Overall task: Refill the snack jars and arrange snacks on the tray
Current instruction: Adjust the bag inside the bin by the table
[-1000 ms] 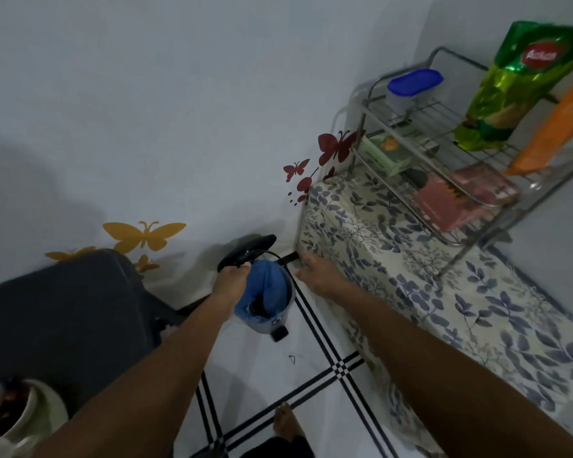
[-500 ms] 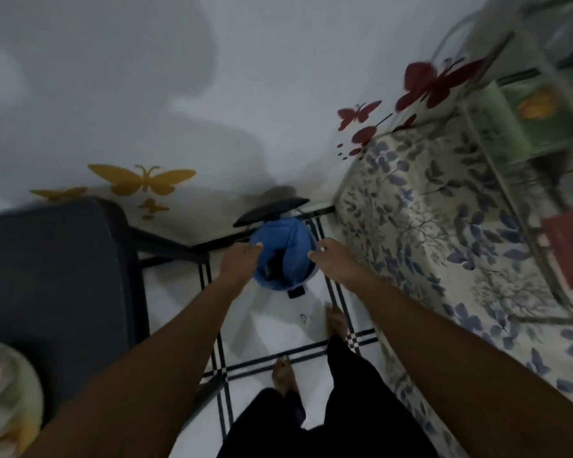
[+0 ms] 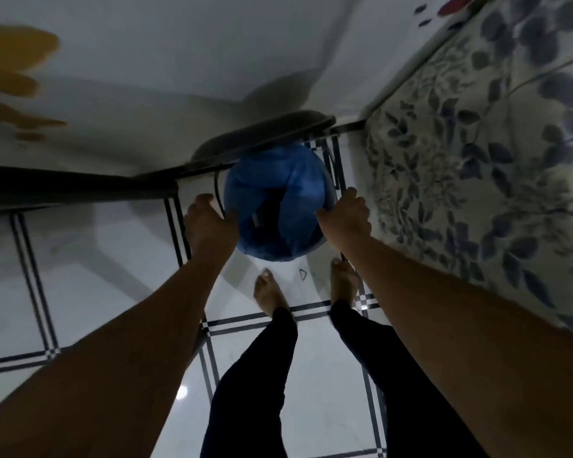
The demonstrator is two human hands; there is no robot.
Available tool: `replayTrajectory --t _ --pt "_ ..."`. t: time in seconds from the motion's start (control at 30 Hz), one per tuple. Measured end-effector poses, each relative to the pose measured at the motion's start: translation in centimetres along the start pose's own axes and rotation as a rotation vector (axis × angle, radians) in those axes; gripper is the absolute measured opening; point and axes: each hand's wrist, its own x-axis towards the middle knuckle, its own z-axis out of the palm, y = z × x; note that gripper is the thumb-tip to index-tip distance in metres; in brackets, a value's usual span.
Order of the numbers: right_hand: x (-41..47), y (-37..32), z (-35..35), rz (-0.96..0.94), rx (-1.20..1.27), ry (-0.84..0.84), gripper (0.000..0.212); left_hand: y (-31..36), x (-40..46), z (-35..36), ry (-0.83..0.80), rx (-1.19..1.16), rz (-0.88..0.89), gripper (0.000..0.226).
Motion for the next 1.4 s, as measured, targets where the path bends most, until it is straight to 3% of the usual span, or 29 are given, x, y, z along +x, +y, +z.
replayTrajectory --t 0.13,0.3,0.43,0.63,0.77,0.93,1.07,1.13,1.23,1.4 --pt "4.4 1.3 4.1 0.046 -0.026 0.069 0.087 -3.0 3.9 4.8 0.077 -0.068 -0.157 0.065" --pt "8.7 2.1 7.2 0.056 0.009 0.141 0.08 -5.3 7.3 9.7 0.024 -0.325 -0.333 0.079" --pt "10.7 2.2 8.3 0.076 0.105 0.181 0.063 -6.0 8.3 12.0 0.041 -0.264 -0.242 0.043" --pt "11.7 3.2 8.6 0.075 0.031 0.252 0.033 -6.6 7.6 11.4 0.005 -0.104 -0.075 0.033" --pt "9.7 4.8 6.9 0.019 0.008 0.204 0.025 -5.4 4.2 10.1 0.01 -0.172 -0.002 0.014" --pt "2.7 6.3 2.1 0.031 0.041 0.211 0.027 -2.5 -1.9 5.3 -0.003 -0.36 -0.045 0.013" --pt "-4.7 6.5 -3.9 0.039 0.095 0.212 0.032 0.8 -8.8 -0.7 -0.005 -0.537 -0.036 0.027" --pt "-8.5 5.7 -6.9 0.049 0.157 0.192 0.047 2.3 -12.8 -3.9 -0.011 -0.626 -0.029 0.029" --pt "-15.2 4.4 -11.6 0.026 0.232 0.139 0.086 3.9 -19.5 -9.3 0.028 -0.713 0.007 0.032" --pt "-24.5 3.7 -17.1 -0.207 0.184 0.254 0.095 4.9 -29.3 -15.8 0.13 -0.837 0.074 0.014"
